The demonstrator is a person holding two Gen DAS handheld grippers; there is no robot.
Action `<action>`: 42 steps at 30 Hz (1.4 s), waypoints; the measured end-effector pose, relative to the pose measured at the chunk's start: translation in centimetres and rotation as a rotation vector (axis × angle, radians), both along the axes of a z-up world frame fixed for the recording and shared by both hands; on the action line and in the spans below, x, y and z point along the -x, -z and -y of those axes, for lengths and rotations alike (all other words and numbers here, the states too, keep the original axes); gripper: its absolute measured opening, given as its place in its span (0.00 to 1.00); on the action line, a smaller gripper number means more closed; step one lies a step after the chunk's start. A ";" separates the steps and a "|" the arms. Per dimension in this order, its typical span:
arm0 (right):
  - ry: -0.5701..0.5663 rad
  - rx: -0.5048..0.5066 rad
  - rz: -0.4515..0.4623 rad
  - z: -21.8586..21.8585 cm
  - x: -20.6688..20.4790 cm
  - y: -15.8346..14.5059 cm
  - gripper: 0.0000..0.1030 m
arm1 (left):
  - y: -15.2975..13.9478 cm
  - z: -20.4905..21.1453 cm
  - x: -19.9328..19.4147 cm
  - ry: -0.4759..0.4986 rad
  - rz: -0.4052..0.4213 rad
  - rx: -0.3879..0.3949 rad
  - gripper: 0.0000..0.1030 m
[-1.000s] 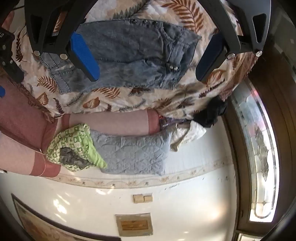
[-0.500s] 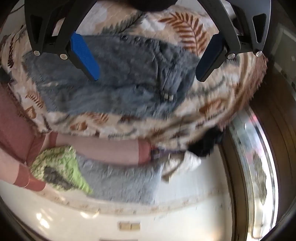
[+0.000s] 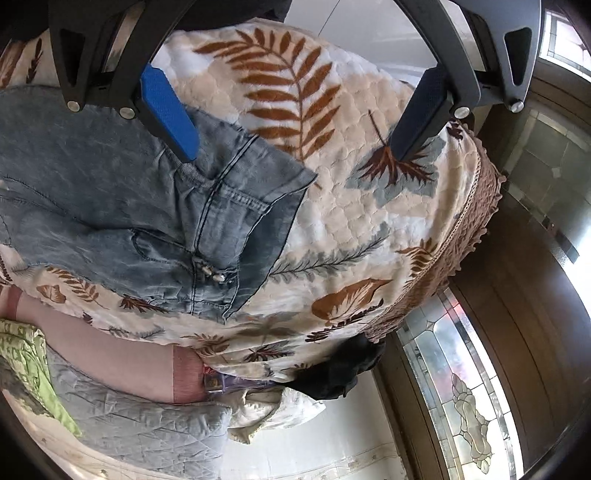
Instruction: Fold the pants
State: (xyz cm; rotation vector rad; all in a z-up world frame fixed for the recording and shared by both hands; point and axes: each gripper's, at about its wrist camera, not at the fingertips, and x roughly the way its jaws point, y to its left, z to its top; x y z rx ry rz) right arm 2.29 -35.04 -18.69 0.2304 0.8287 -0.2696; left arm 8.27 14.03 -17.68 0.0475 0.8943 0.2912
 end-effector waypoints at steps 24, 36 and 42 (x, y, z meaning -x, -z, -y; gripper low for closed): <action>0.001 0.262 0.015 -4.1 -3.0 -4.0 1.00 | -4.0 11.4 -3.4 0.225 0.057 -0.040 1.00; -0.052 0.229 -0.034 -1.8 -7.4 -0.8 1.00 | -1.7 11.9 -11.3 0.274 -0.052 -0.019 1.00; -0.184 0.077 -0.147 1.1 -13.8 3.8 1.00 | 1.5 5.4 -20.6 0.187 -0.230 0.007 1.00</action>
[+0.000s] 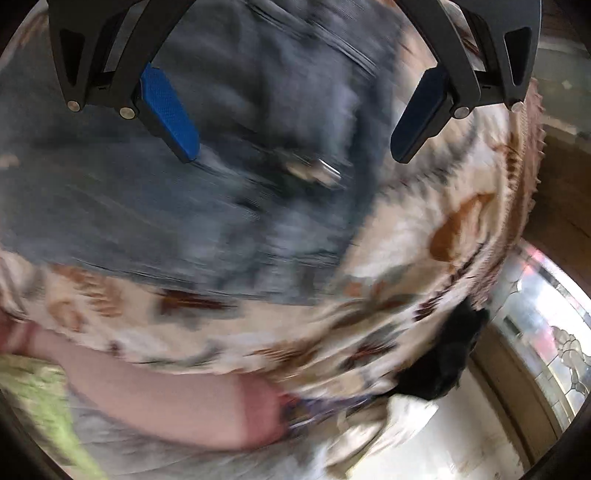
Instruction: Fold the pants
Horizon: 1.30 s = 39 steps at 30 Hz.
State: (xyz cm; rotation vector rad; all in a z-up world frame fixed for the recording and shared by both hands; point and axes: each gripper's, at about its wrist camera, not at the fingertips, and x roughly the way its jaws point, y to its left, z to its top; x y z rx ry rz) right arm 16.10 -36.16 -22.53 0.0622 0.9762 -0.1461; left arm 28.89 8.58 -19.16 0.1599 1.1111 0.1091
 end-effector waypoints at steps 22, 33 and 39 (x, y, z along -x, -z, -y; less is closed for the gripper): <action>0.115 -0.181 -0.085 10.8 -15.0 3.6 0.80 | 7.7 -3.2 -18.1 -0.047 -0.132 0.215 0.54; 0.204 -0.184 -0.158 13.4 -19.3 8.3 0.53 | 7.4 -2.8 -18.1 0.027 -0.067 0.260 0.15; 0.199 -0.125 -0.142 12.6 -19.1 8.2 0.18 | 5.4 -2.9 -16.5 0.024 0.012 0.240 0.12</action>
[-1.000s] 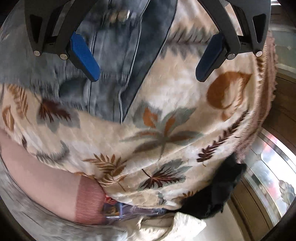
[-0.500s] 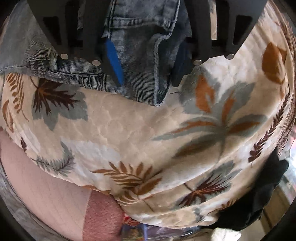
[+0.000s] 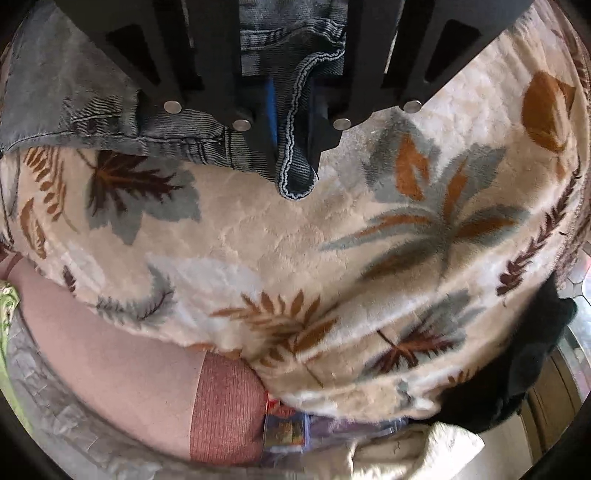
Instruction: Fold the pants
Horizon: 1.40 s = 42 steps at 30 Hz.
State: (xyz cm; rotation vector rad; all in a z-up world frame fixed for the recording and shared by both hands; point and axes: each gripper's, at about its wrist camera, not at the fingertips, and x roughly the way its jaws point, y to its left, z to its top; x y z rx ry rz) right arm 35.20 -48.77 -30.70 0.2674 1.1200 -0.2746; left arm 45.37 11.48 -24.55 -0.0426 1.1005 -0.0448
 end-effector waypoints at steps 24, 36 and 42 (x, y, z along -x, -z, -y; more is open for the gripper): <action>-0.020 -0.186 0.162 -2.3 28.4 -6.9 0.17 | -4.9 -6.9 30.9 0.071 0.153 0.054 0.12; -0.029 -0.214 0.093 -1.0 34.7 -4.2 0.62 | -5.2 -7.1 36.1 -0.008 0.219 -0.124 0.31; -0.002 -0.156 0.196 -0.8 29.9 -7.1 0.65 | -8.9 -3.8 37.0 0.043 0.350 -0.100 0.40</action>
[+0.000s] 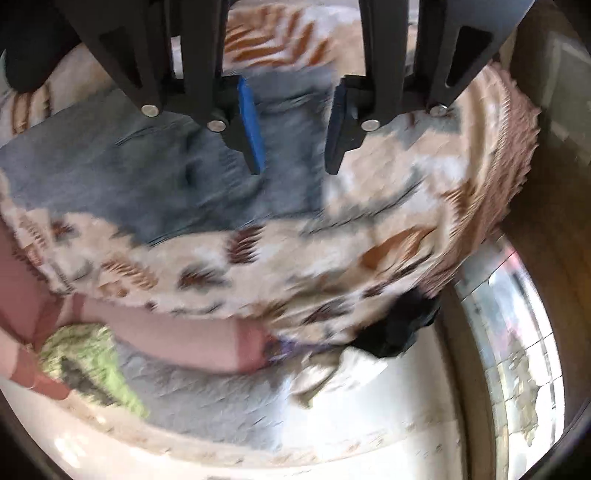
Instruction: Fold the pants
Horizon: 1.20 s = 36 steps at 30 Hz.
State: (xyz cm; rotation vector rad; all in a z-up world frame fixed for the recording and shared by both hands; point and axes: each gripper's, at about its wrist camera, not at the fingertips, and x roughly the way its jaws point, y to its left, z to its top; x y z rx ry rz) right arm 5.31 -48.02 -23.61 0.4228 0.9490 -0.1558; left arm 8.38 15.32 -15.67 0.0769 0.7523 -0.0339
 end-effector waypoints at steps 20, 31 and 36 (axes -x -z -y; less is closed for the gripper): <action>0.012 0.190 -0.158 -0.7 -10.2 6.1 0.05 | 9.9 8.2 -5.1 -0.013 -0.203 -0.029 0.51; -0.138 0.292 0.034 -12.3 -11.8 -0.8 0.08 | 6.9 1.8 -2.5 -0.164 -0.072 -0.073 0.61; -0.461 0.064 0.030 -24.2 -15.2 0.6 0.08 | 8.4 0.1 -2.6 -0.213 -0.124 -0.071 0.61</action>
